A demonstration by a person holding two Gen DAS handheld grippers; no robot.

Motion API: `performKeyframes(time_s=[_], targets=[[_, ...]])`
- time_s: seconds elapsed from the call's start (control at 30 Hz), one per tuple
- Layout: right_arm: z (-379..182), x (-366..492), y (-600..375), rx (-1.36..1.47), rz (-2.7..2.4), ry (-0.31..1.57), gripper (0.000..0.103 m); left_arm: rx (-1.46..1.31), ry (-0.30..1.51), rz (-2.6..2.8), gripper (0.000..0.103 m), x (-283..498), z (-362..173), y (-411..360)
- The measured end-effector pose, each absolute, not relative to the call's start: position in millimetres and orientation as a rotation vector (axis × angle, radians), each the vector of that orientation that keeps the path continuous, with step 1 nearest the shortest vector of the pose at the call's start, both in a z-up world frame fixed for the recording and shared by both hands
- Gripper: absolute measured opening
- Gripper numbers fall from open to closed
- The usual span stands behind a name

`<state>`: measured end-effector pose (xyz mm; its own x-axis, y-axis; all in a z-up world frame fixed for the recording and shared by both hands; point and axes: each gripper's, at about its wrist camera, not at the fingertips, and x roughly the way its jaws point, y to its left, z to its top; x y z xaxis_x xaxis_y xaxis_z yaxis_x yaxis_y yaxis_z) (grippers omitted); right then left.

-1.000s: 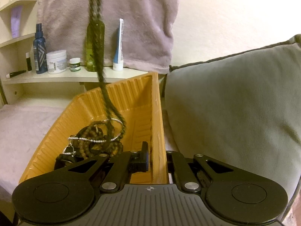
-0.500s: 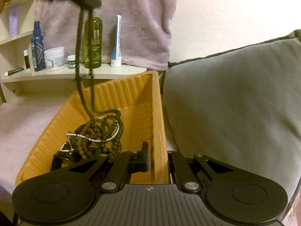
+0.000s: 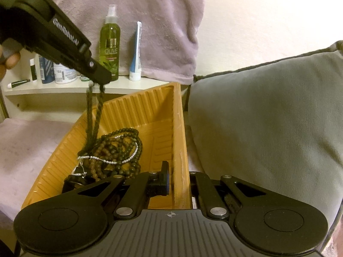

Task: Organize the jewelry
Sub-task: 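Lift the long dark bead strand high with the left gripper and lower it into the tray, then open the left gripper over the tray and withdraw it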

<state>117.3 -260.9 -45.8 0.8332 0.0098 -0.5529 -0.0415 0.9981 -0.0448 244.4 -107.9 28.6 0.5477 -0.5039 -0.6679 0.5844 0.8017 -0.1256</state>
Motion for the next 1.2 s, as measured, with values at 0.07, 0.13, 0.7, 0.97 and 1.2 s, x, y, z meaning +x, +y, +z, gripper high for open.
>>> performKeyframes(time_s=[0.07, 0.13, 0.7, 0.97, 1.2], targets=[[-46, 117, -261, -0.056, 0.027, 0.586, 0.005, 0.11, 0.755, -0.639, 0.015, 245, 26, -107], [-46, 118, -261, -0.057, 0.026, 0.586, 0.005, 0.104, 0.752, -0.634, 0.025, 244, 26, -105], [-60, 130, -278, -0.001, 0.058, 0.627, 0.005, 0.115, 0.694, -0.482, 0.038, 223, 24, -66], [-67, 138, -292, 0.063, 0.081, 0.66, 0.003, 0.14, 0.734, -0.39, 0.044, 211, 6, -52], [-72, 139, -297, 0.093, 0.079, 0.683, 0.003, 0.141, 0.748, -0.366, 0.054, 207, -4, -48]])
